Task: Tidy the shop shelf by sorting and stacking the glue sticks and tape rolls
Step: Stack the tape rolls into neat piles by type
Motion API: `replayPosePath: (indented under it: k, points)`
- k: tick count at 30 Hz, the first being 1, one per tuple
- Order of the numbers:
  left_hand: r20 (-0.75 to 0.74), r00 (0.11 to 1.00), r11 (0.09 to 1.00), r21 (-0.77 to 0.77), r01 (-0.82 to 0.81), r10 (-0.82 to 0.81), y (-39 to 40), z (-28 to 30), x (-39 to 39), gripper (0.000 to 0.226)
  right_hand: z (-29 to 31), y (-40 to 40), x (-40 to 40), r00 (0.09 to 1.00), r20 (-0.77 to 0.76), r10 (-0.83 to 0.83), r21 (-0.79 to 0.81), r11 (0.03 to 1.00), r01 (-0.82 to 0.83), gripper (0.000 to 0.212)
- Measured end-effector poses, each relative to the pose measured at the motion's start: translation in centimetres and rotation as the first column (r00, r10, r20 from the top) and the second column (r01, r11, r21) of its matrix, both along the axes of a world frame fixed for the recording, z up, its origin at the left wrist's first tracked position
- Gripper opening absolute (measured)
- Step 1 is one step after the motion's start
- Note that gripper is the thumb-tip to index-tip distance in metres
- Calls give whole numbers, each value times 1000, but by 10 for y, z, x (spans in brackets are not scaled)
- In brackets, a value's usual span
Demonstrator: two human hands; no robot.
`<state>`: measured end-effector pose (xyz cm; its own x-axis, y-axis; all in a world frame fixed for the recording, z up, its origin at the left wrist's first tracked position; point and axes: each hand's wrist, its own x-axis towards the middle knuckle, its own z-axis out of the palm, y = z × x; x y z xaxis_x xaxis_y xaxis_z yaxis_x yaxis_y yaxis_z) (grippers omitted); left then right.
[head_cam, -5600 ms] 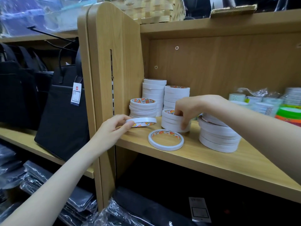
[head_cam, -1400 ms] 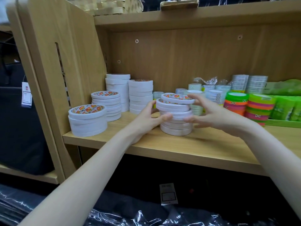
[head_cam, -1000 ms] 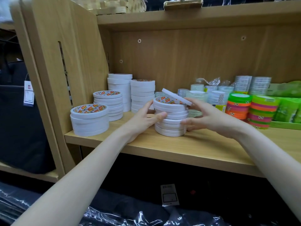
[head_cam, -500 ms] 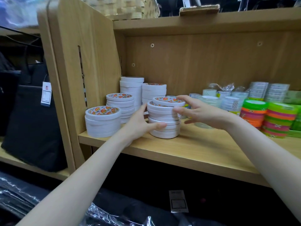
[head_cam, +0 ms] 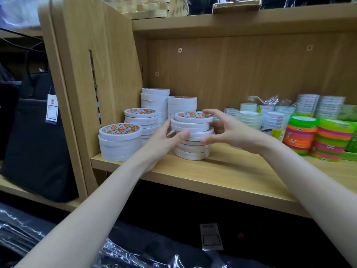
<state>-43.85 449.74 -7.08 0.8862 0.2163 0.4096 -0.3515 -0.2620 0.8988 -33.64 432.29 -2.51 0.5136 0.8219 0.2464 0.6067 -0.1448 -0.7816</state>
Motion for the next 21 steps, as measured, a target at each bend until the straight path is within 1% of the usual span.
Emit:
replayPosePath:
  k: [2,4,6,7,9,10,11,13,15,16,17,18,20,21]
  points:
    - [-1,1000,1000,5,19,-19,-1,1,-1,54,-1,5,0,1000,12,-7,2,1000,7,81]
    - [-15,1000,998,52,23,-23,0,2,0,54,-2,6,1,999,46,-26,2,1000,26,83]
    - [-58,998,997,70,30,-26,4,3,0,62,-5,2,1,997,65,-36,2,999,36,87]
    - [-89,996,996,91,22,-14,7,3,0,71,-6,-1,2,997,66,-32,-9,999,33,91]
    - [-160,985,978,209,-22,57,10,-1,-1,88,-10,-6,1,997,67,-24,-54,998,28,102]
    - [-176,981,963,268,-37,87,8,-3,-1,89,-12,-7,-1,995,91,-33,-80,996,40,105]
    - [-171,978,946,319,-60,120,5,-6,0,84,-14,-7,-2,990,133,-52,-93,994,64,108]
    - [-119,969,897,416,-149,216,-4,-11,2,78,-16,-3,-5,973,208,-101,-83,989,120,108]
    - [-65,946,835,491,-247,317,-11,-12,2,77,-16,0,-9,967,229,-108,-67,990,127,103]
    - [-45,938,818,505,-275,343,-12,-11,1,76,-15,0,-9,969,228,-93,-58,992,109,96]
    - [-38,939,824,492,-280,342,-12,-10,-1,75,-14,-1,-8,974,215,-66,-45,996,78,86]
    - [-39,951,858,444,-259,307,-12,-7,-2,74,-12,-2,-7,980,194,-40,-23,999,45,75]
    - [-38,983,950,267,-164,180,-13,-2,-5,73,-9,-3,-3,990,135,-38,30,999,34,56]
    - [-32,991,977,175,-125,132,-13,0,-5,73,-6,-3,-1,993,107,-58,52,997,53,47]
